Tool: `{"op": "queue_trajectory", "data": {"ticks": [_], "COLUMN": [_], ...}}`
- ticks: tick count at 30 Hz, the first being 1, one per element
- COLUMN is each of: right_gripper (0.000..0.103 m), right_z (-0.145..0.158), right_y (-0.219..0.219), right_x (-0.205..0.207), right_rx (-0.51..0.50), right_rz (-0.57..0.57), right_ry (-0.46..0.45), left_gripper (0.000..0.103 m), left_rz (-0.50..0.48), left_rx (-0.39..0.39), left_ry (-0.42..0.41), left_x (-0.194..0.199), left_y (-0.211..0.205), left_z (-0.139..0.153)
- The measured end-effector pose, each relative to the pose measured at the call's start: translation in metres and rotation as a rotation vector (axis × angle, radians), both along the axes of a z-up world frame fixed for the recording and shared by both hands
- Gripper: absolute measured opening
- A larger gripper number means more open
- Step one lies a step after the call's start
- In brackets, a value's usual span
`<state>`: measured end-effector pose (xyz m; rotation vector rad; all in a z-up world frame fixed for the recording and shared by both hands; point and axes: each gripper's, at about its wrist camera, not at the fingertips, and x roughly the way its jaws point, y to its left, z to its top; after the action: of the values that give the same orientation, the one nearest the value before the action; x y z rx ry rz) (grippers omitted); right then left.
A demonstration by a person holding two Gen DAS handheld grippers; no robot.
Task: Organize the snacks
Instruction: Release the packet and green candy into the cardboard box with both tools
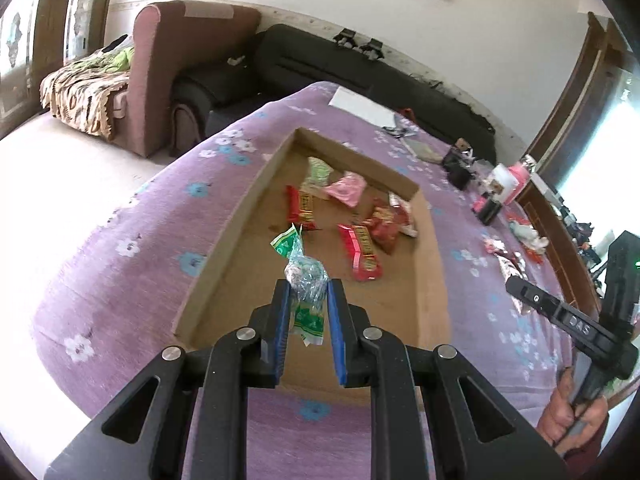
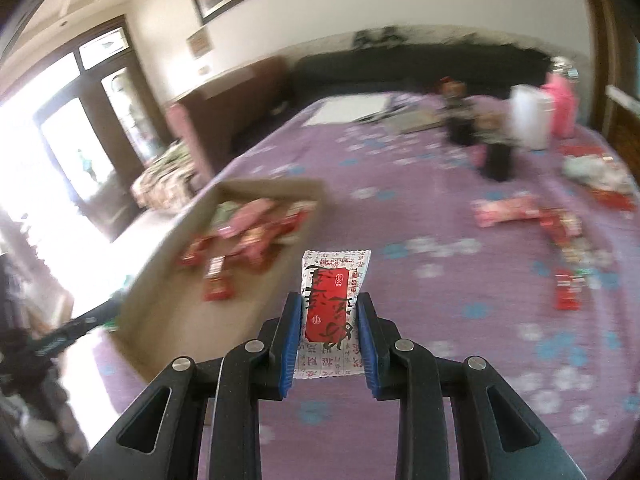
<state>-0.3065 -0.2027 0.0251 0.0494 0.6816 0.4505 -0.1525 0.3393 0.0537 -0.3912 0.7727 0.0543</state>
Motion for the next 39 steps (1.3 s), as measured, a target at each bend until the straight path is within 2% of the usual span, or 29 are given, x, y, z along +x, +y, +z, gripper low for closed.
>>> {"op": "queue_trajectory", "data": {"ticks": [9, 16, 20, 25, 28, 33, 34, 35, 36, 37, 38, 39], "right_gripper": [0.028, 0.027, 0.030, 0.032, 0.039, 0.039, 0.039, 0.039, 0.039, 0.039, 0.039, 0.040], "right_z": [-0.023, -0.045, -0.053, -0.054, -0.049, -0.035, -0.033, -0.031, -0.028, -0.026, -0.022, -0.019], "right_y": [0.093, 0.136, 0.148, 0.157, 0.154, 0.134, 0.127, 0.123, 0.116, 0.111, 0.101, 0.094], "right_x": [0.014, 0.039, 0.047, 0.048, 0.044, 0.034, 0.031, 0.029, 0.026, 0.023, 0.018, 0.016], "right_rx": [-0.019, -0.052, -0.055, -0.055, -0.036, 0.008, 0.018, 0.024, 0.032, 0.035, 0.038, 0.041], "right_rz": [0.149, 0.203, 0.217, 0.245, 0.248, 0.243, 0.239, 0.237, 0.232, 0.224, 0.207, 0.197], "right_ry": [0.108, 0.200, 0.229, 0.220, 0.208, 0.185, 0.181, 0.177, 0.168, 0.158, 0.136, 0.122], "left_gripper": [0.016, 0.016, 0.016, 0.020, 0.020, 0.020, 0.022, 0.033, 0.050, 0.057, 0.063, 0.063], "left_rz": [-0.017, -0.005, 0.000, 0.009, 0.029, 0.040, 0.037, 0.030, 0.025, 0.022, 0.015, 0.003], "left_rx": [0.034, 0.075, 0.068, 0.045, 0.041, 0.042, 0.041, 0.038, 0.033, 0.028, 0.023, 0.021], "left_ry": [0.047, 0.090, 0.093, 0.097, 0.089, 0.049, 0.043, 0.033, 0.023, 0.010, -0.008, -0.019], "left_x": [0.033, 0.053, 0.054, 0.050, 0.042, 0.023, 0.018, 0.013, 0.008, 0.004, -0.001, -0.004], "left_y": [0.007, 0.009, 0.013, 0.016, 0.016, 0.004, -0.001, -0.007, -0.012, -0.017, -0.026, -0.033], "left_z": [-0.012, -0.022, -0.024, -0.022, -0.017, 0.001, 0.005, 0.009, 0.013, 0.016, 0.020, 0.023]}}
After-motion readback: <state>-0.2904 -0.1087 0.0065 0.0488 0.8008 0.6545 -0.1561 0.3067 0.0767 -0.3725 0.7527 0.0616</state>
